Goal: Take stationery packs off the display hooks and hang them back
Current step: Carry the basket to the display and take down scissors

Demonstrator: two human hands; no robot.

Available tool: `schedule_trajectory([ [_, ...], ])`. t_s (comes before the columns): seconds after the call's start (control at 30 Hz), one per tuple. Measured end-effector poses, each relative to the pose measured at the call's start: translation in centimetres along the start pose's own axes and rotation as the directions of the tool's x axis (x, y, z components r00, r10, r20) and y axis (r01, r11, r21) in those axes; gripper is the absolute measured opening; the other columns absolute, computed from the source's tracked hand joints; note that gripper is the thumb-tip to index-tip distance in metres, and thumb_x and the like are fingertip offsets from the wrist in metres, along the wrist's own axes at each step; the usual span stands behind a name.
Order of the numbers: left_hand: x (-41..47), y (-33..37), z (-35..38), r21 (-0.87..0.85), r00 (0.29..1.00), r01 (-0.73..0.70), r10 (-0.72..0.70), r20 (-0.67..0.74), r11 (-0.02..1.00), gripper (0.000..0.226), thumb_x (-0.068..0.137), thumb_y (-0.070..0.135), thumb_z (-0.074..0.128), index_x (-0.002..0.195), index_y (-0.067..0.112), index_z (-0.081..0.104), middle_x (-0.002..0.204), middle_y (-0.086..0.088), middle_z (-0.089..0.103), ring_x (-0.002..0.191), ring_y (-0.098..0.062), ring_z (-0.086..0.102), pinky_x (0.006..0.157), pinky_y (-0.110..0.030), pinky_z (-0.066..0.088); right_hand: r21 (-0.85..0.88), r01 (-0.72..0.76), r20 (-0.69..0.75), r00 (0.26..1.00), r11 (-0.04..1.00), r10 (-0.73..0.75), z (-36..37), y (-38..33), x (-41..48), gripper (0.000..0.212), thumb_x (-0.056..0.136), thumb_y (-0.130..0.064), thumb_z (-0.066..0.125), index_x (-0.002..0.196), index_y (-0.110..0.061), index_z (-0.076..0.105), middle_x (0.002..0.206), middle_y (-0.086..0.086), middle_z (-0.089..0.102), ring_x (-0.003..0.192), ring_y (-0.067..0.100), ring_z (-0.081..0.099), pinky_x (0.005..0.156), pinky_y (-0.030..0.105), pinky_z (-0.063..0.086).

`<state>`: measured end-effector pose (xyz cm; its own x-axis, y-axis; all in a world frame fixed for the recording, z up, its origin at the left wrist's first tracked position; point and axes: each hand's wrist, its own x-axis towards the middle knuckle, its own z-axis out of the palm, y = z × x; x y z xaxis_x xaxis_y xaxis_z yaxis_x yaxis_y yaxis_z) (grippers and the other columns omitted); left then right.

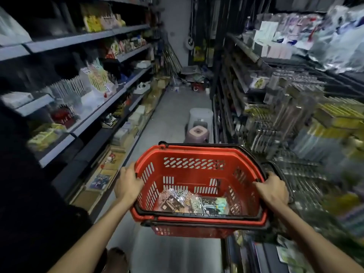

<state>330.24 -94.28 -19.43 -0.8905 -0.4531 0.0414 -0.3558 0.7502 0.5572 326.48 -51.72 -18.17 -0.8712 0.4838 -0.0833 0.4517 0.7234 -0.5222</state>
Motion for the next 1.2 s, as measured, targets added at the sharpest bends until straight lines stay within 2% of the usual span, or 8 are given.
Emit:
schedule_trajectory([
  [0.17,10.6,2.6,1.5,-0.033,1.0,-0.027,0.027,-0.016,0.999,0.048,0.082,0.019,0.059,0.129,0.026,0.056,0.115,-0.01,0.063,0.096,-0.033,0.067,0.079,-0.046,0.059,0.016,0.002,-0.008,1.0,1.0,-0.002,2.3,-6.6,8.3,0.066,0.075,-0.041,0.078,0.133,-0.014,0.06,0.107,0.02,0.072,0.099,0.042,0.068,0.079,0.045,0.055],
  [0.37,22.6,7.6,3.4,-0.008,1.0,-0.016,0.016,-0.013,1.0,0.057,0.09,0.016,0.064,0.145,0.027,0.051,0.125,-0.014,0.056,0.103,-0.038,0.066,0.079,-0.041,0.05,0.048,0.013,0.0,1.0,0.999,-0.013,5.9,-14.0,19.7,0.059,0.075,-0.039,0.078,0.127,-0.016,0.064,0.109,0.022,0.072,0.1,0.043,0.068,0.084,0.048,0.056],
  [0.53,35.2,11.1,6.9,-0.025,1.0,-0.006,0.006,0.011,1.0,0.061,0.09,0.021,0.068,0.148,0.024,0.049,0.132,-0.018,0.054,0.11,-0.04,0.064,0.087,-0.047,0.053,0.068,0.013,0.028,0.999,0.998,-0.015,10.4,-20.2,30.7,0.059,0.077,-0.039,0.078,0.129,-0.016,0.063,0.114,0.024,0.072,0.105,0.044,0.068,0.087,0.048,0.053],
  [0.73,49.5,15.6,9.5,0.043,0.999,-0.023,0.022,0.027,0.999,0.063,0.091,0.022,0.066,0.15,0.02,0.044,0.129,-0.018,0.054,0.11,-0.04,0.063,0.089,-0.049,0.052,0.079,-0.011,0.063,0.998,0.997,0.006,15.1,-28.2,43.8,0.059,0.074,-0.044,0.078,0.123,-0.015,0.064,0.107,0.025,0.073,0.098,0.045,0.069,0.084,0.048,0.056],
  [0.87,58.4,17.0,11.0,0.041,1.0,-0.005,0.004,0.026,0.999,0.062,0.09,0.028,0.069,0.147,0.018,0.046,0.127,-0.018,0.053,0.107,-0.043,0.064,0.089,-0.053,0.053,0.085,0.024,0.062,0.998,0.996,-0.029,17.6,-34.0,50.7,0.057,0.076,-0.043,0.076,0.122,-0.012,0.063,0.108,0.023,0.073,0.098,0.043,0.069,0.084,0.048,0.056],
  [0.97,65.8,17.2,12.7,0.042,0.999,0.01,-0.011,0.03,0.999,0.068,0.089,0.03,0.071,0.15,0.024,0.042,0.125,-0.016,0.054,0.109,-0.041,0.063,0.089,-0.055,0.053,0.082,0.014,0.065,0.998,0.997,-0.02,20.2,-38.4,55.9,0.056,0.078,-0.04,0.076,0.123,-0.011,0.062,0.11,0.023,0.072,0.099,0.043,0.068,0.084,0.047,0.054],
  [1.1,76.7,16.8,15.8,0.038,0.998,-0.011,0.008,0.065,0.999,0.063,0.085,0.025,0.07,0.143,0.026,0.046,0.122,-0.014,0.054,0.101,-0.041,0.064,0.084,-0.052,0.056,0.076,-0.024,0.069,0.997,0.997,0.019,25.2,-43.8,62.6,0.058,0.075,-0.042,0.076,0.123,-0.012,0.063,0.108,0.022,0.073,0.098,0.043,0.069,0.084,0.047,0.055],
  [1.2,85.8,16.0,18.6,0.012,0.993,-0.04,0.038,0.108,0.999,0.068,0.083,0.028,0.068,0.146,0.027,0.044,0.12,-0.012,0.056,0.094,-0.037,0.067,0.078,-0.05,0.059,0.079,-0.067,0.045,0.997,0.995,0.064,28.7,-47.8,66.9,0.056,0.075,-0.041,0.075,0.122,-0.015,0.063,0.107,0.021,0.073,0.096,0.043,0.069,0.081,0.045,0.053],
])
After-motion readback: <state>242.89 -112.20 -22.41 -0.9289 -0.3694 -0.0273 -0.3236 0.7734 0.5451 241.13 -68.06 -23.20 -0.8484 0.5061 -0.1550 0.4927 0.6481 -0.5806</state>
